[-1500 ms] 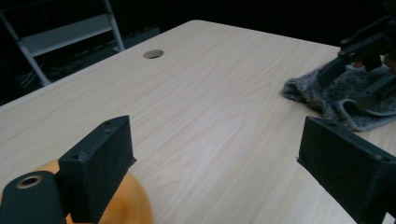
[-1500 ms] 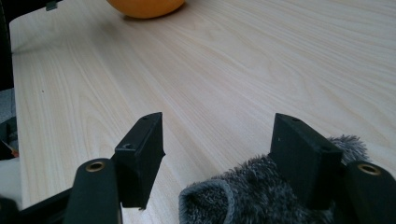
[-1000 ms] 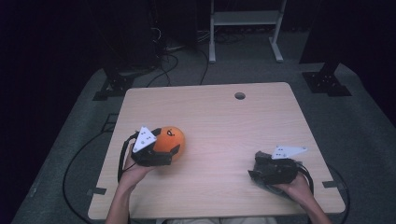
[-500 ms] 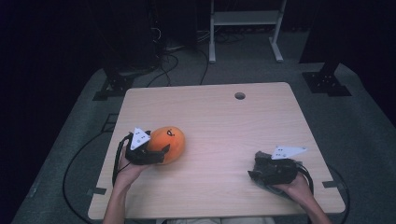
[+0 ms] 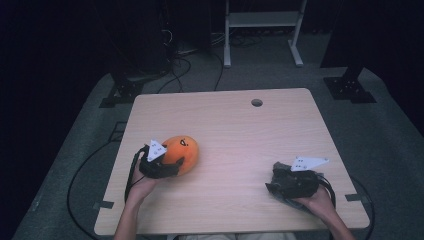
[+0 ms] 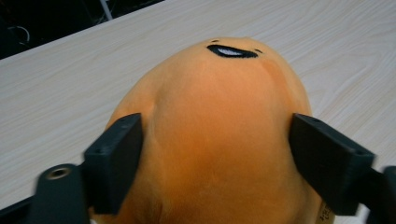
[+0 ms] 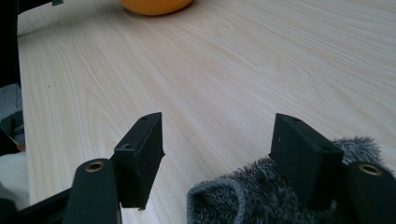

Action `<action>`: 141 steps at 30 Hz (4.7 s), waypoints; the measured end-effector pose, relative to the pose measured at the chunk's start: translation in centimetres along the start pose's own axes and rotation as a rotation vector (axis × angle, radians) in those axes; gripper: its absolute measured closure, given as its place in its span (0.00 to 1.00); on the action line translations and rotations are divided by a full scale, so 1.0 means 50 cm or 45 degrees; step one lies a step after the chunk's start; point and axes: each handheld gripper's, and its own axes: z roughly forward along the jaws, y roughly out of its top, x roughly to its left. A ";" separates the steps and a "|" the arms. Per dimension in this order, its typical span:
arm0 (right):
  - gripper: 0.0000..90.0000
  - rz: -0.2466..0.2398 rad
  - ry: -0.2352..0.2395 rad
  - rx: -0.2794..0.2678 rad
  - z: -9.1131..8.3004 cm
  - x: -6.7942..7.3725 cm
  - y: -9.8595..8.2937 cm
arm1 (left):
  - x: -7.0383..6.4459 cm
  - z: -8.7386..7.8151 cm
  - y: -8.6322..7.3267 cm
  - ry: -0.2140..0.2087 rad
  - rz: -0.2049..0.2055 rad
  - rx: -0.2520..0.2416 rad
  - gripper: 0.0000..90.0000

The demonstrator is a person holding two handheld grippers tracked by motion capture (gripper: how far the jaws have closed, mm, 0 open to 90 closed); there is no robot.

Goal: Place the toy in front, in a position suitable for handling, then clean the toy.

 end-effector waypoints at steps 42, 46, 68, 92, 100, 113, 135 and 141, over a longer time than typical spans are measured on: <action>0.36 0.021 -0.023 -0.035 -0.016 -0.013 -0.002 | -0.098 -0.021 0.076 -0.180 -0.015 -0.227 0.56; 0.36 0.020 -0.033 -0.046 -0.021 -0.014 -0.002 | -0.120 -0.014 0.082 -0.224 0.019 -0.223 0.55; 0.36 0.075 -0.106 -0.110 -0.049 -0.035 -0.006 | -0.228 0.047 0.107 -0.404 0.158 -0.169 0.54; 0.63 0.115 -0.275 0.239 -0.011 -0.072 -0.030 | -0.203 0.026 0.102 -0.464 0.148 -0.124 0.17; 0.85 0.134 -0.299 0.261 -0.004 -0.068 -0.024 | -0.219 0.049 0.084 -0.526 0.257 -0.030 0.37; 0.89 0.119 -0.300 0.037 -0.046 -0.058 -0.002 | -0.226 0.066 0.081 -0.471 0.305 -0.014 0.45; 0.89 -0.251 -0.119 -0.130 0.039 0.108 0.094 | -0.230 0.076 0.080 -0.461 0.307 -0.020 0.43; 0.89 -0.235 -0.177 -0.071 0.050 0.082 0.073 | -0.229 0.079 0.081 -0.465 0.295 -0.030 0.43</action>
